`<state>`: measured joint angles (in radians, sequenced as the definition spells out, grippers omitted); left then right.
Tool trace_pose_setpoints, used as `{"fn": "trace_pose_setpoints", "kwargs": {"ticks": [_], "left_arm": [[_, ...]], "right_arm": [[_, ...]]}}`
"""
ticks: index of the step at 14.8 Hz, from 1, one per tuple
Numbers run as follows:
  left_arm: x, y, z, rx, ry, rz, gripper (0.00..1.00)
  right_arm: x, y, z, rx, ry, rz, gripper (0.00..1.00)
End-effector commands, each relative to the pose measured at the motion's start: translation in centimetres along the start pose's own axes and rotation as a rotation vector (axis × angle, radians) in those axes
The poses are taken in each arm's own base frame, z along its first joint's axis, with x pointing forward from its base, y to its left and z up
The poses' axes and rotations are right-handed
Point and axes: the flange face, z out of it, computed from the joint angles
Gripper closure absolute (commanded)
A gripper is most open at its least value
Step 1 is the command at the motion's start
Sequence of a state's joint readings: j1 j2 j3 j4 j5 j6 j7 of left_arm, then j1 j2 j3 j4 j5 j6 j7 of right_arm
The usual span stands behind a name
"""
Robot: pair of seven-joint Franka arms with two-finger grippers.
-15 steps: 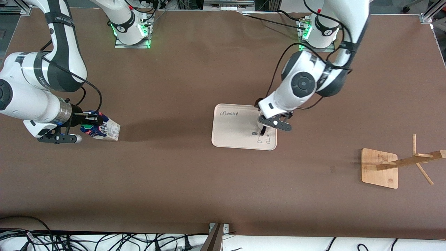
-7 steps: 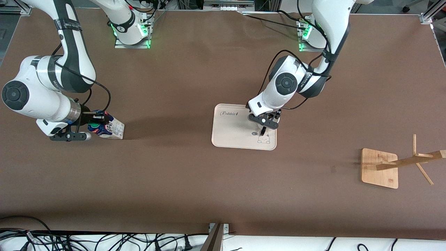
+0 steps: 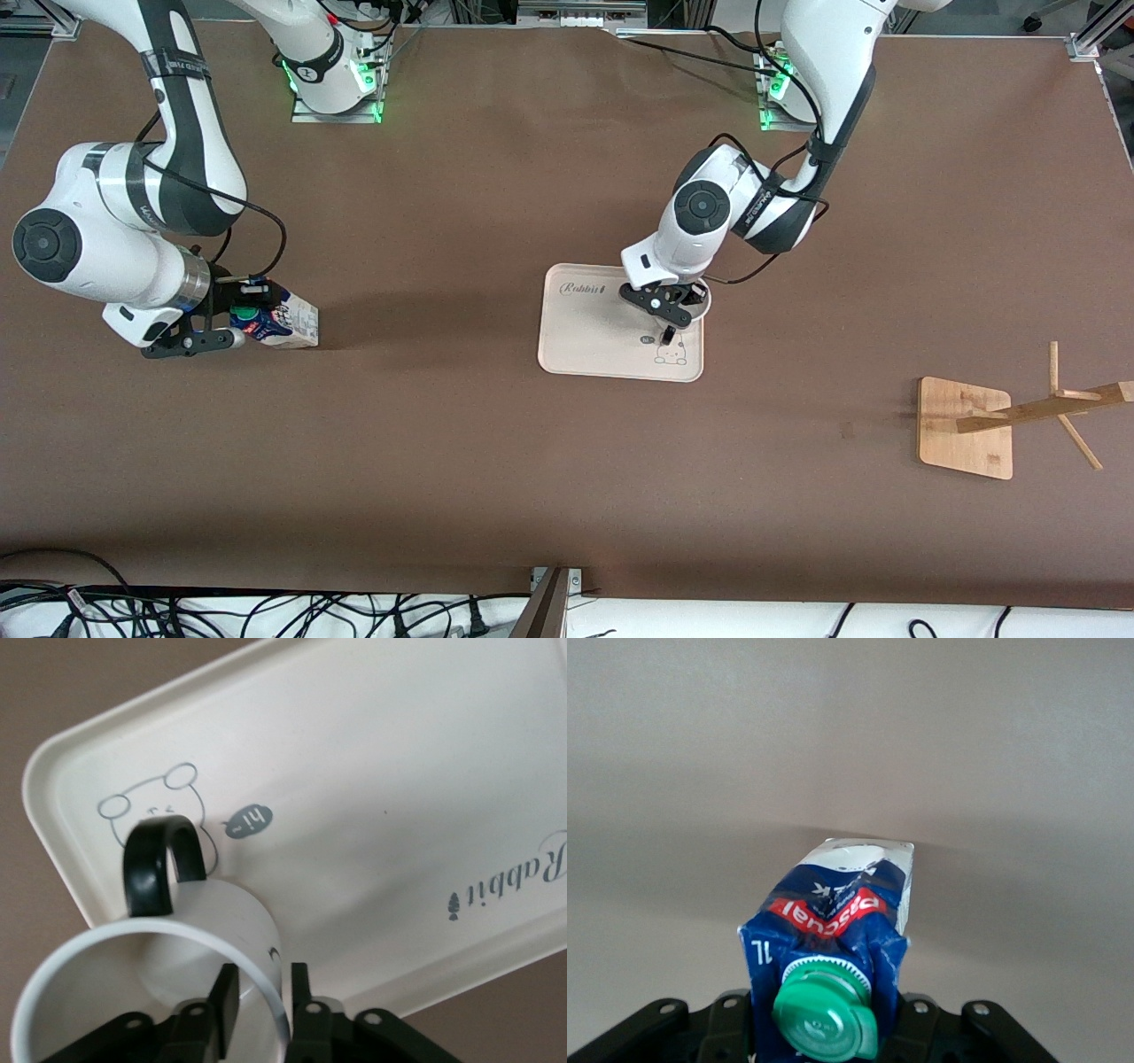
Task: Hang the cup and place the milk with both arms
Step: 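Lift the white mug with the left gripper toward the wooden stand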
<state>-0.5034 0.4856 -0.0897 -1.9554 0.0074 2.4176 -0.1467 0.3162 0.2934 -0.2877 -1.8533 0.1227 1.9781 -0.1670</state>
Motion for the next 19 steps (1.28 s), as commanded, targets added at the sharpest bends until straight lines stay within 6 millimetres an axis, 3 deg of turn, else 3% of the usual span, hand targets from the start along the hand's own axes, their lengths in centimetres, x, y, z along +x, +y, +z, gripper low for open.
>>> {"fn": "trace_pose_setpoints", "kwargs": {"ticks": [1, 5, 6, 9, 11, 13, 14, 15, 17, 19], "left_arm": [[1.5, -1.7, -2.8, 0.022, 0.054, -0.003, 1.00], [1.7, -2.4, -4.3, 0.020, 0.070, -0.025, 1.00], [1.9, -3.1, -5.5, 0.021, 0.088, -0.035, 1.00], [2.2, -10.4, -10.8, 0.045, 0.148, -0.140, 1.00], [1.7, -13.4, -14.1, 0.054, 0.128, -0.202, 1.00], [1.1, -18.3, -17.4, 0.069, 0.119, -0.286, 1.00], [0.6, -20.5, -18.9, 0.075, 0.121, -0.320, 1.00], [-0.1, -22.3, -20.3, 0.079, 0.115, -0.347, 1.00], [-2.0, -25.4, -22.9, 0.074, 0.087, -0.403, 1.00], [-3.6, -27.1, -24.8, 0.069, 0.066, -0.439, 1.00]], "right_arm": [[-0.5, -0.2, 0.1, 0.020, 0.018, -0.017, 0.61], [0.2, -0.1, 1.5, 0.007, 0.050, -0.012, 0.60], [0.3, -0.1, 2.2, 0.021, 0.053, 0.000, 0.60], [0.2, -0.5, 3.1, 0.109, 0.051, 0.051, 0.60], [0.2, -0.5, 3.2, 0.108, 0.051, 0.051, 0.60], [0.3, -0.4, 3.3, 0.108, 0.050, 0.050, 0.60], [0.3, -0.5, 3.1, 0.109, 0.050, 0.051, 0.35], [0.3, -0.2, 3.1, 0.109, 0.049, 0.055, 0.00], [0.4, -0.1, 2.3, 0.111, 0.060, 0.055, 0.00], [0.3, 0.5, -0.1, 0.115, 0.092, 0.056, 0.00]]}}
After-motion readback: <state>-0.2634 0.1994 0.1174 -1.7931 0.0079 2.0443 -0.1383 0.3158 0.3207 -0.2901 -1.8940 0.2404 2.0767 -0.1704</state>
